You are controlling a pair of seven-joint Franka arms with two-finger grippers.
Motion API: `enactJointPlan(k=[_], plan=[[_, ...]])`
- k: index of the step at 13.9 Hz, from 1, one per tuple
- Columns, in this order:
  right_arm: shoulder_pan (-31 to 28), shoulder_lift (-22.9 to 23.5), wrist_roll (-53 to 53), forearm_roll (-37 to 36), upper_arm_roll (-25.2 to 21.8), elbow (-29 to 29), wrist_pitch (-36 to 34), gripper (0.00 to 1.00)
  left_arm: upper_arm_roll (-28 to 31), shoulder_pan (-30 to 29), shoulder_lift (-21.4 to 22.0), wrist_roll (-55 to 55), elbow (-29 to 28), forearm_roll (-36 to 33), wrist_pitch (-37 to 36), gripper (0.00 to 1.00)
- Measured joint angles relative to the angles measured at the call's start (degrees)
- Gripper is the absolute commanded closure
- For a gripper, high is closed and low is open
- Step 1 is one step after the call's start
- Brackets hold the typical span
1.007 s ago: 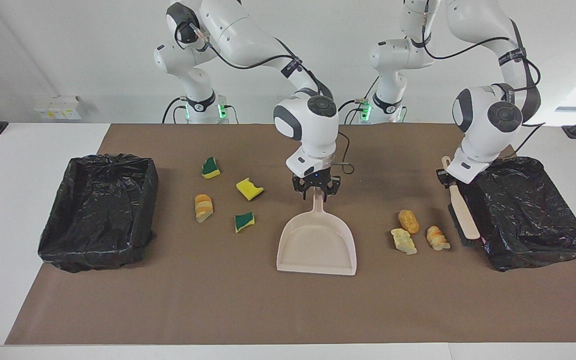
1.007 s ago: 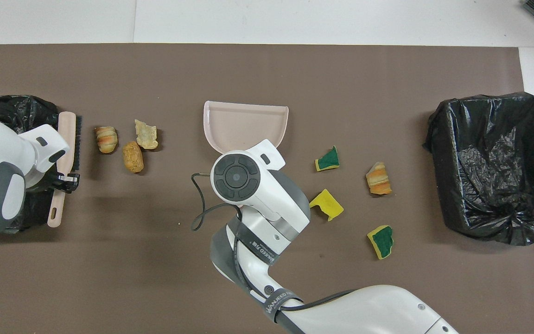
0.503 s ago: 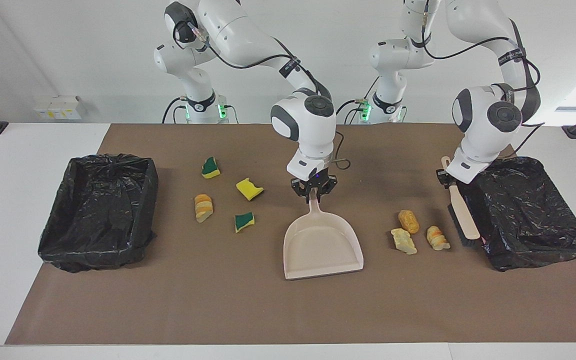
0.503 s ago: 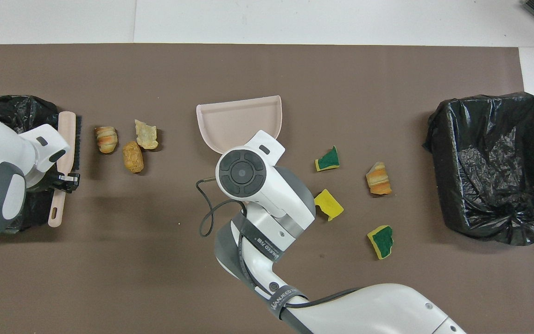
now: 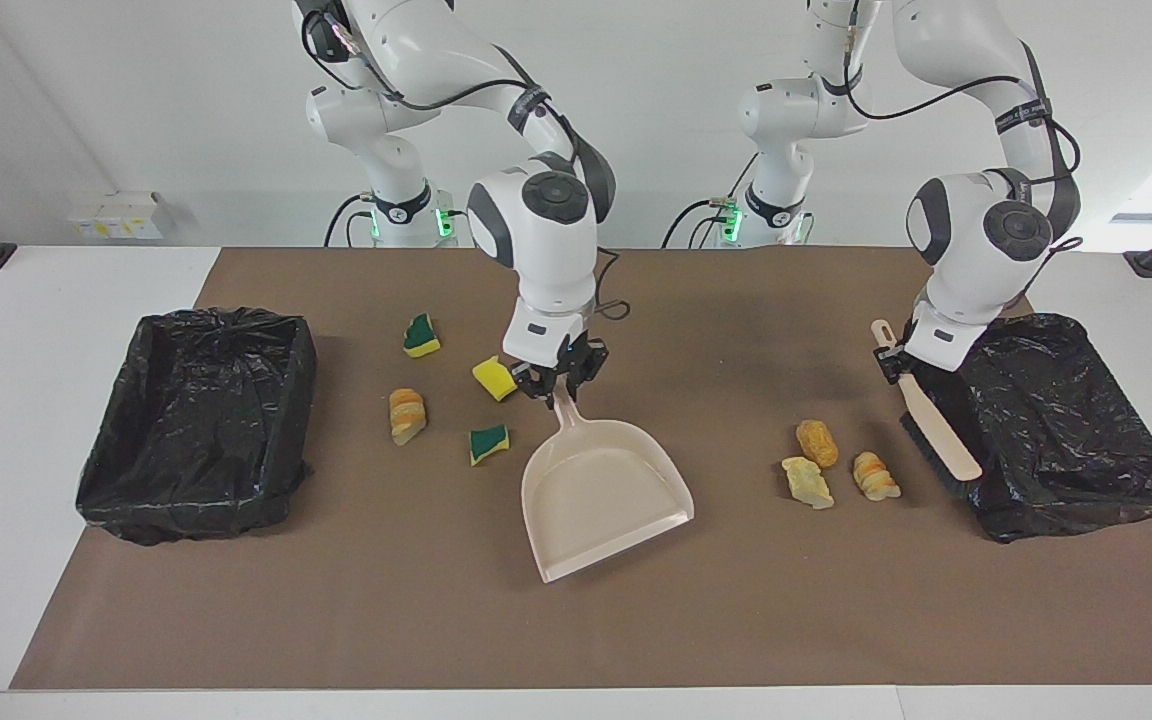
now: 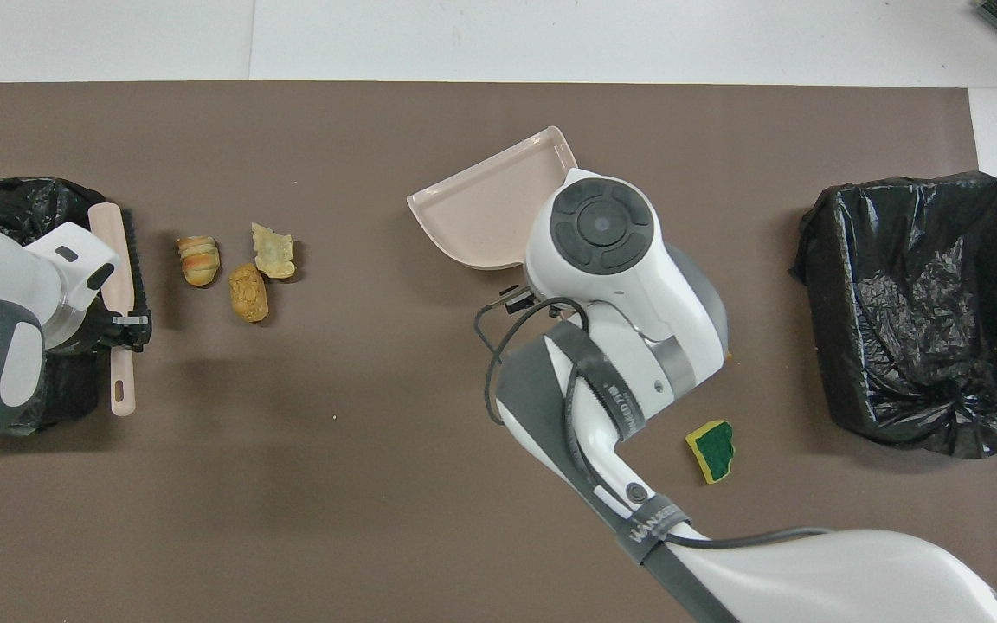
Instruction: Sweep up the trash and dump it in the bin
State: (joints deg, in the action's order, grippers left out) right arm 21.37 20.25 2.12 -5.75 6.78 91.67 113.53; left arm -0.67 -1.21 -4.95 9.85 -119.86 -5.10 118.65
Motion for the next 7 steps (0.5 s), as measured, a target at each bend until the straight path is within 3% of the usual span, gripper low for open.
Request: enactJointPlan(k=[3, 7], plan=[[-3.45, -2.85, -19.91, 0.26, -0.04, 1.60, -5.44, 1.00, -0.02, -0.06, -1.27, -0.22, -0.13, 1.44, 0.23, 1.00], [-3.44, -4.98, -37.96, 0.25, 0.24, 6.20, -6.08, 1.00, -0.45, -0.01, -1.36, -8.87, -0.12, 1.63, 1.34, 1.00]])
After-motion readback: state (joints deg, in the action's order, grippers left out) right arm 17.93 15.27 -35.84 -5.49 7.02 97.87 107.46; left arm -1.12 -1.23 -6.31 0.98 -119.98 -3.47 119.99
